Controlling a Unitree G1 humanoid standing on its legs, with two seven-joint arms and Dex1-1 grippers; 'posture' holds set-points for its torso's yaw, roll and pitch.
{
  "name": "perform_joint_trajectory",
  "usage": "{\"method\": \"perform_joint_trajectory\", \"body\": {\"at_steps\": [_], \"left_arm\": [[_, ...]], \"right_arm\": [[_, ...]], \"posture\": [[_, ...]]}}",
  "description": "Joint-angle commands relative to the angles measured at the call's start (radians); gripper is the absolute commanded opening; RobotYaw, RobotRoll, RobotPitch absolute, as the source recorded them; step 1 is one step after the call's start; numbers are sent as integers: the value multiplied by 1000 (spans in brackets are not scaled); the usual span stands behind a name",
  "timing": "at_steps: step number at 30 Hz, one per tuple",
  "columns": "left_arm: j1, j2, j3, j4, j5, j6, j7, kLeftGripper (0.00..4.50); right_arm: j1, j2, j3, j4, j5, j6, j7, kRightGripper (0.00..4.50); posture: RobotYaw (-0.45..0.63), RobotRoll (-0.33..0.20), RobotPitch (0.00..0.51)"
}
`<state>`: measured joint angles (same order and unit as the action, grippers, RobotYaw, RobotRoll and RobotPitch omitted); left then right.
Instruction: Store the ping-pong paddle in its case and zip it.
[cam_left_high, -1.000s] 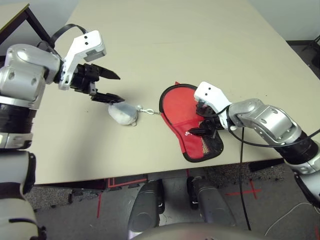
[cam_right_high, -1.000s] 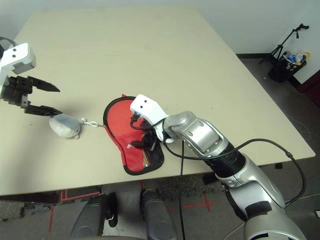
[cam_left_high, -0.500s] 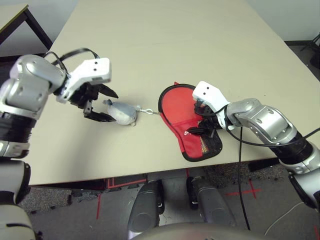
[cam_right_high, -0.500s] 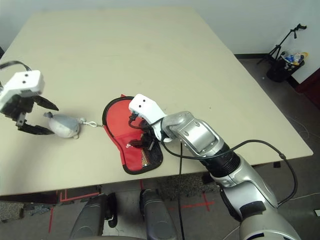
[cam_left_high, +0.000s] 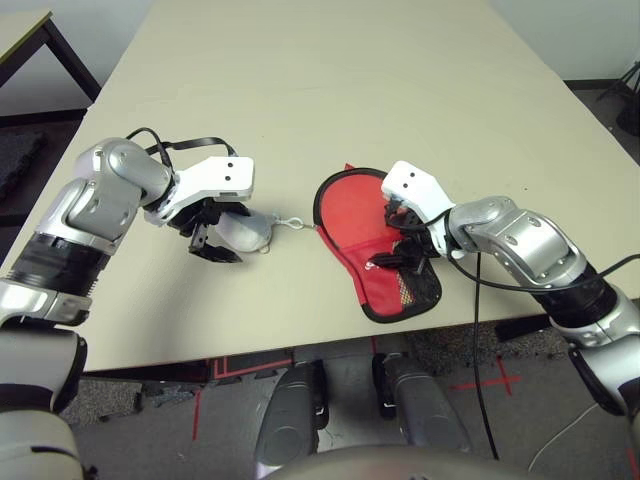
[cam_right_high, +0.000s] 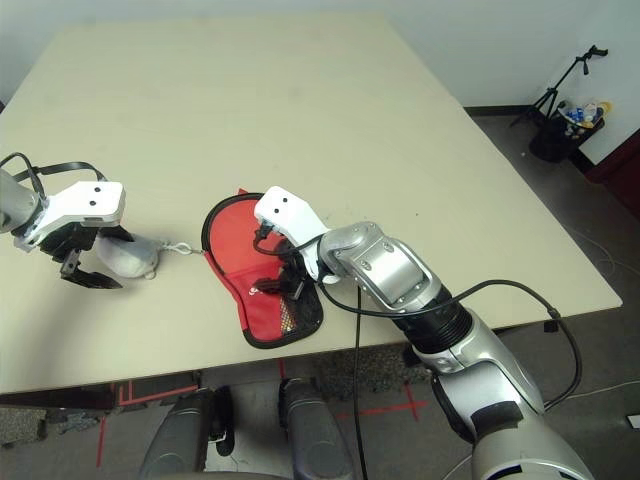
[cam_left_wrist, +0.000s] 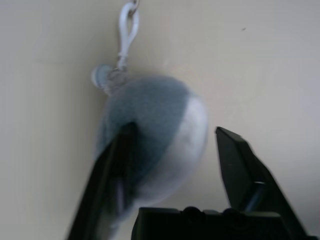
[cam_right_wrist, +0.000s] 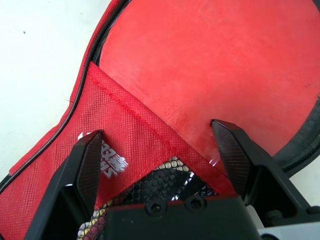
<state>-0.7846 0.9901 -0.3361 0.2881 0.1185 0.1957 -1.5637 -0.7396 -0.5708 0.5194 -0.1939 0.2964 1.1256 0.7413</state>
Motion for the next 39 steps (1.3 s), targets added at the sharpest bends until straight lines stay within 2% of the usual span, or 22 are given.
{"method": "perform_joint_trajectory", "body": {"at_steps": [1, 7, 8, 14, 17, 26, 29, 33, 39], "left_arm": [[-48, -30, -29, 86, 56, -53, 34, 1975], [-191, -128, -41, 328, 163, -187, 201, 80], [-215, -150, -42, 372, 178, -210, 238, 18], [-368, -303, -63, 691, 285, -340, 537, 18], [-431, -385, -68, 819, 319, -378, 688, 18], [-568, -612, -92, 1020, 407, -383, 1082, 18], [-609, -683, -71, 1051, 405, -360, 1205, 18], [-649, -775, -27, 1065, 369, -347, 1270, 18], [-676, -907, 19, 1064, 335, -360, 1254, 18]], "right_arm": [[30, 12, 40, 41, -9, 19, 12, 4500], [35, 14, 41, 49, -23, 10, 18, 4500], [36, 16, 41, 51, -25, 10, 19, 4500], [36, 21, 49, 69, -48, -7, 26, 4500], [28, 11, 78, 92, -95, -57, 23, 4500], [22, 35, 112, 124, -163, -114, 49, 4500], [22, 47, 115, 135, -177, -121, 60, 4500], [25, 58, 114, 140, -189, -120, 68, 4500], [33, 63, 105, 144, -203, -114, 77, 4500]], "posture": [[-33, 0, 186], [-30, 0, 185], [-29, 0, 184], [-23, 0, 183], [-23, 0, 183], [-26, 0, 188], [-28, 0, 193], [-47, 0, 196], [-62, 0, 194]]}}
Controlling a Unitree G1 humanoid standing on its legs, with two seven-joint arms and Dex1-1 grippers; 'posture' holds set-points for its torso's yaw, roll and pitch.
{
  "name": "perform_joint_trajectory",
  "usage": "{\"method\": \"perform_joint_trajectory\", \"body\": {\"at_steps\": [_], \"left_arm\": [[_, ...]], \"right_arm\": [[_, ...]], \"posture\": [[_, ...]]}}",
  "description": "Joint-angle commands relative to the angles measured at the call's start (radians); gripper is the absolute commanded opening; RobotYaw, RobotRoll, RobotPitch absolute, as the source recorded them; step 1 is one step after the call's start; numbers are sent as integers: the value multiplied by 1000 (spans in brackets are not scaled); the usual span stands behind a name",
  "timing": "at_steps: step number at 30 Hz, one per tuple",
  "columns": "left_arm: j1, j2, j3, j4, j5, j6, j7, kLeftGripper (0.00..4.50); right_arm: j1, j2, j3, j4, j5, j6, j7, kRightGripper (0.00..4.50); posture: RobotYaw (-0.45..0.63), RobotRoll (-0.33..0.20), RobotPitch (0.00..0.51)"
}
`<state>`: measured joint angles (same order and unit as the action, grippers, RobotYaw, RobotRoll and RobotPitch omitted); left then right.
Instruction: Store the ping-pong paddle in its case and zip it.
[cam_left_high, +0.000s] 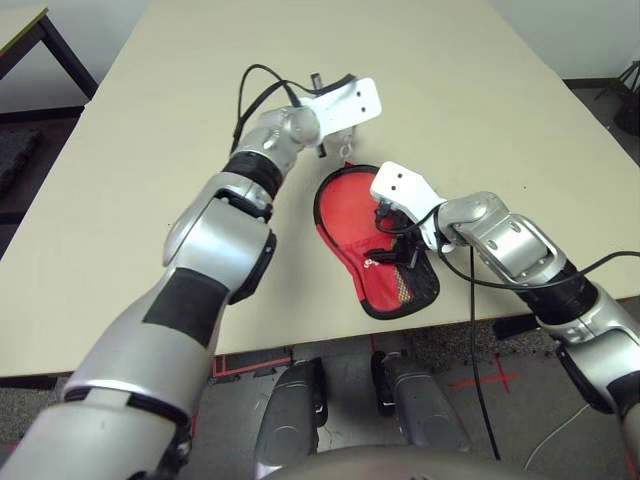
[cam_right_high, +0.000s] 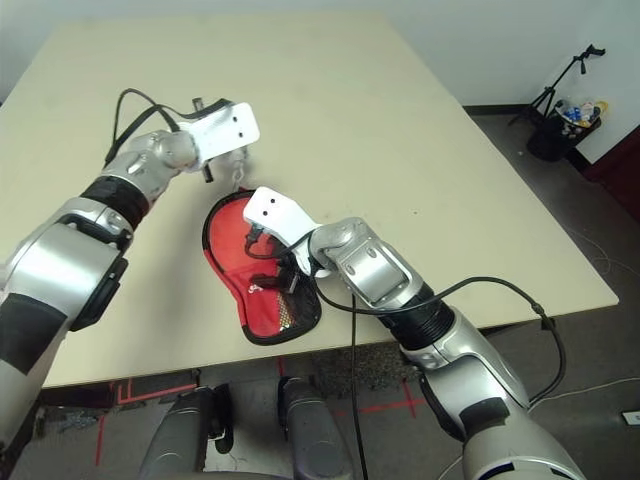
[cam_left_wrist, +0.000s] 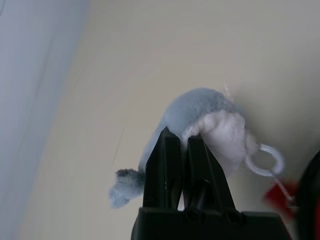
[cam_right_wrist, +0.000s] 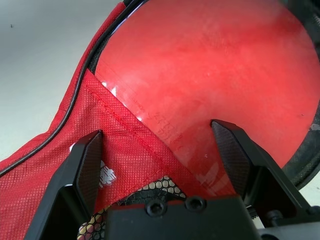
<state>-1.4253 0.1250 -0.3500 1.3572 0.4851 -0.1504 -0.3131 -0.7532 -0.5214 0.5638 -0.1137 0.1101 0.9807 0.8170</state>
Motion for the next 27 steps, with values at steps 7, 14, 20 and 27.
{"method": "perform_joint_trajectory", "body": {"at_steps": [7, 14, 20, 27], "left_arm": [[-17, -120, 53, -16, -55, -29, -61, 18], [14, -99, 45, -17, -50, -30, -96, 18], [28, -43, 80, -41, -107, -45, -288, 795], [61, 6, 161, -119, -239, -19, -543, 3184]], "right_arm": [[53, 17, 51, 71, -25, 34, 3, 4500], [48, 25, 47, 90, -30, 22, 5, 4500], [47, 32, 39, 111, -36, 10, 6, 4500], [42, 43, 33, 152, -47, -18, 8, 4500]], "posture": [[-60, 0, 192], [-46, 0, 192], [-30, 0, 184], [-2, 0, 169]]}}
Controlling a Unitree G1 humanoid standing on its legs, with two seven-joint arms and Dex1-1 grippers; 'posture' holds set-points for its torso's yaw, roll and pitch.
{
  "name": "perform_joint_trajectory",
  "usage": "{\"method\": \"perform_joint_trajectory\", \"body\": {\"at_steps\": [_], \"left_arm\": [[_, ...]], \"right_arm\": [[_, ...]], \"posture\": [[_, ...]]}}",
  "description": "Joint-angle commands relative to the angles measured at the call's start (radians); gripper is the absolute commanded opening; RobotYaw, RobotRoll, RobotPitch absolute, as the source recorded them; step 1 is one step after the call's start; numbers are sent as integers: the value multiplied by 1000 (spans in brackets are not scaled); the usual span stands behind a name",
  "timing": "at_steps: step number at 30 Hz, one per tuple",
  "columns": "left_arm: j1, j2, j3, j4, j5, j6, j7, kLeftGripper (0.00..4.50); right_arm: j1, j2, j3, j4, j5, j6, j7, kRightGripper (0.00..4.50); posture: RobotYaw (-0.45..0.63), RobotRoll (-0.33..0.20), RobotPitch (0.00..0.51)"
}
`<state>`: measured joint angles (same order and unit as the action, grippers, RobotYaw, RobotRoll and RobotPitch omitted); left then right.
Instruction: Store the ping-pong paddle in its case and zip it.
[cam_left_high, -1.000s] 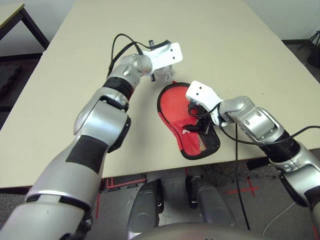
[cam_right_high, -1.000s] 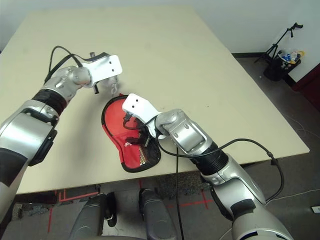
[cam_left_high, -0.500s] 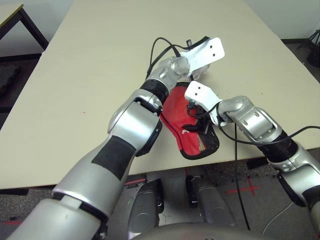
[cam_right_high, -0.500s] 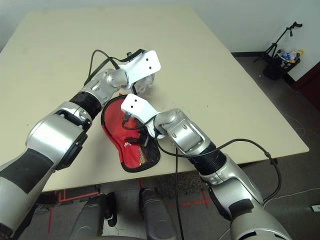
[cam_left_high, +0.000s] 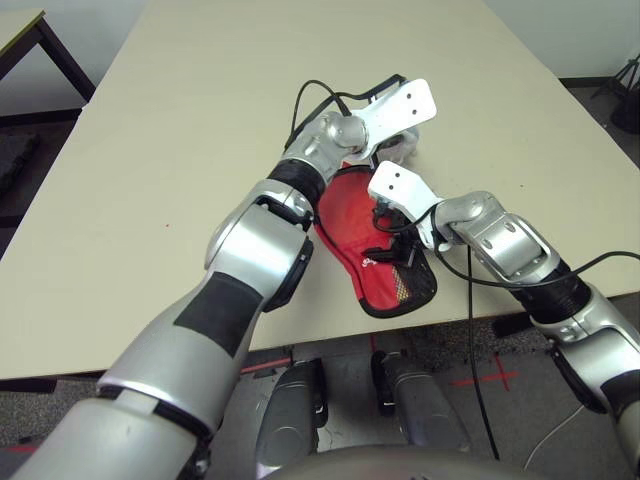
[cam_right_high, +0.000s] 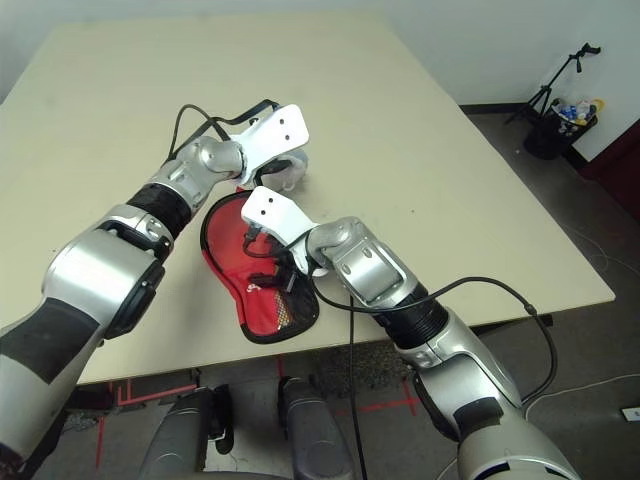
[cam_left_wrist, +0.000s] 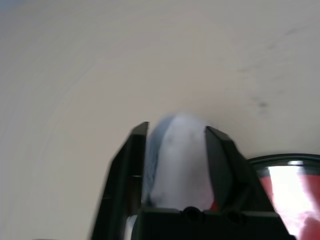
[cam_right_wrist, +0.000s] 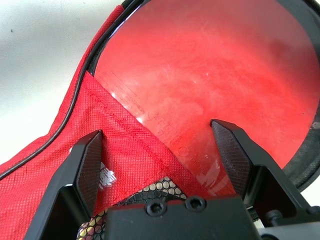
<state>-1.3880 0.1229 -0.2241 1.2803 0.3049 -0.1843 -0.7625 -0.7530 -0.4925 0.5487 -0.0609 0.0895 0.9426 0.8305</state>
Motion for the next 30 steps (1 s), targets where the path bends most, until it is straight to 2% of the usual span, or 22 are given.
{"method": "perform_joint_trajectory", "body": {"at_steps": [1, 4, 9, 17, 23, 30], "left_arm": [[31, 13, 49, -57, -80, 29, -125, 3516], [50, 29, 61, -101, -110, 57, -167, 4481], [93, 74, 65, -195, -144, 106, -228, 4481], [169, 181, 18, -275, -111, 99, -237, 4481], [255, 206, -24, -318, -104, 97, -308, 4481], [324, 192, -47, -346, -110, 128, -336, 4481]], "right_arm": [[39, 17, 47, 106, -28, 16, -7, 4500], [35, 24, 43, 125, -34, 4, -5, 4500], [32, 30, 35, 153, -45, -16, -2, 4500], [29, 41, 21, 176, -58, -30, -3, 4500], [22, 44, 9, 194, -66, -38, -2, 4500], [20, 47, -6, 207, -71, -42, -9, 4500]], "posture": [[-1, 0, 168], [5, 0, 164], [6, 0, 159], [1, 0, 156], [1, 0, 156], [-20, 0, 162]]}}
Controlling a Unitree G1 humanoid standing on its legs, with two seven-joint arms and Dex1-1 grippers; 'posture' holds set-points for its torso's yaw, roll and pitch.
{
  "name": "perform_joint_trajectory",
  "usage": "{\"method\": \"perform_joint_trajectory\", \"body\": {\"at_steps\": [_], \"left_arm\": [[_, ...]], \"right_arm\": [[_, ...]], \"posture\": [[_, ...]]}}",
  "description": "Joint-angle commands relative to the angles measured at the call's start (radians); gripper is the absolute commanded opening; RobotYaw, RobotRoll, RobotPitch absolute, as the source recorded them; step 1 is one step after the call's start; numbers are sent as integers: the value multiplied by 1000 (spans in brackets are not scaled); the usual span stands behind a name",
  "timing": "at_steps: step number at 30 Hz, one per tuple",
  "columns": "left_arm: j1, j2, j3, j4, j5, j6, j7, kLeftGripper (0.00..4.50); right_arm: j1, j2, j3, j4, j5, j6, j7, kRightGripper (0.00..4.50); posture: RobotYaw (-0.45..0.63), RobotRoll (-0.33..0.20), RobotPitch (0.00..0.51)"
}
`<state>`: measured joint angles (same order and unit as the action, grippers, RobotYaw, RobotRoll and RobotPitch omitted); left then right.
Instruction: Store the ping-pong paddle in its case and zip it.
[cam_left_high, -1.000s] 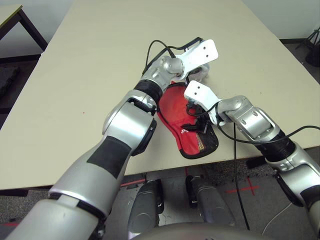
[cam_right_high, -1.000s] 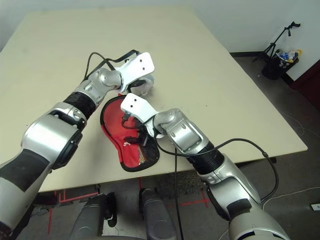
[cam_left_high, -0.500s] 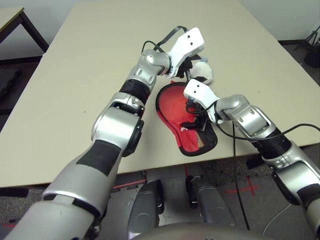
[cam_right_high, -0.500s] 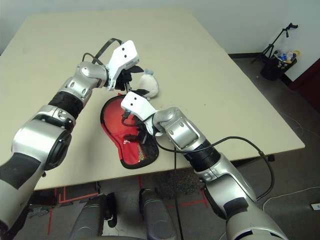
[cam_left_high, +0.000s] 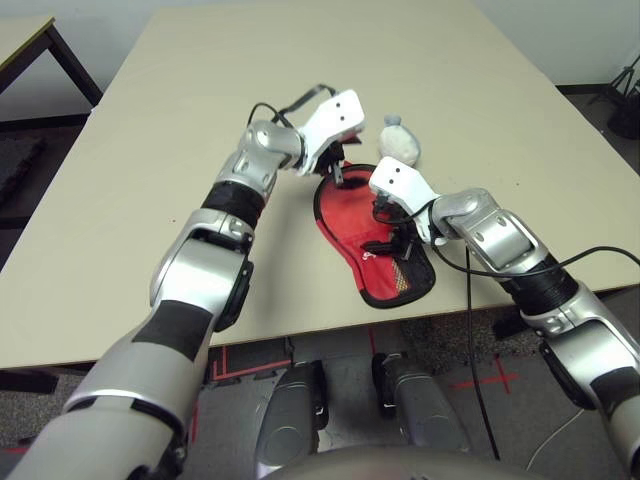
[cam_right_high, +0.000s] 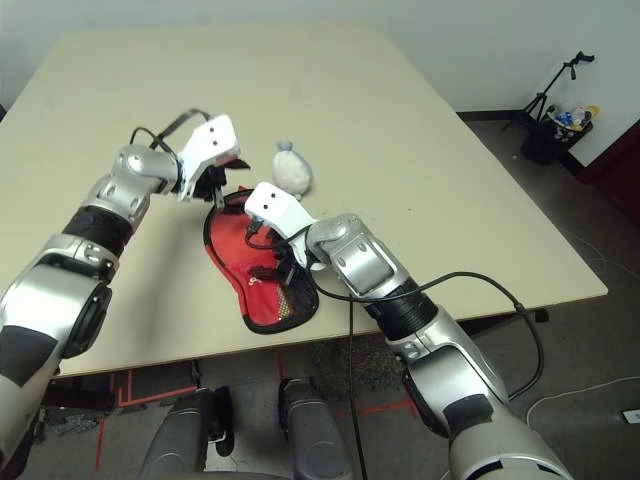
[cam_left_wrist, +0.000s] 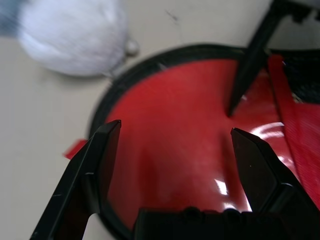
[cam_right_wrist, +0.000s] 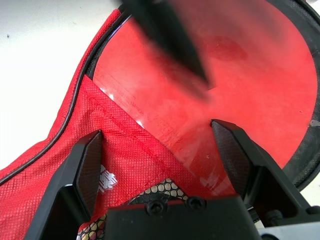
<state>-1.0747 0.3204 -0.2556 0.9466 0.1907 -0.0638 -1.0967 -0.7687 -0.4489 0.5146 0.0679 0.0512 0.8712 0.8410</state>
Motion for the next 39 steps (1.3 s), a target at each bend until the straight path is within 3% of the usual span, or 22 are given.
{"method": "perform_joint_trajectory", "body": {"at_steps": [1, 20, 26, 31, 34, 39], "left_arm": [[13, -8, -20, -4, 9, 5, 3, 4481], [69, -40, -58, 113, 41, 105, 35, 4481], [76, -46, -56, 122, 43, 118, 66, 4481], [79, -47, -58, 117, 43, 120, 73, 4481], [80, -51, -60, 116, 45, 118, 75, 4481], [79, -65, -64, 116, 47, 116, 81, 4481]], "right_arm": [[35, 4, 27, 80, -33, 29, -20, 4500], [-17, 10, -43, 87, -20, 63, -13, 4500], [-156, -28, -151, 52, 50, 208, 16, 4500], [-305, -7, -268, 163, 21, 224, -117, 4500], [-376, 54, -354, 289, 3, 106, -243, 4500], [-422, 149, -392, 498, -10, -72, -338, 4500]], "posture": [[-20, 0, 162], [-30, 0, 192], [-22, 0, 197], [-22, 0, 197], [-28, 0, 196], [-30, 0, 195]]}}
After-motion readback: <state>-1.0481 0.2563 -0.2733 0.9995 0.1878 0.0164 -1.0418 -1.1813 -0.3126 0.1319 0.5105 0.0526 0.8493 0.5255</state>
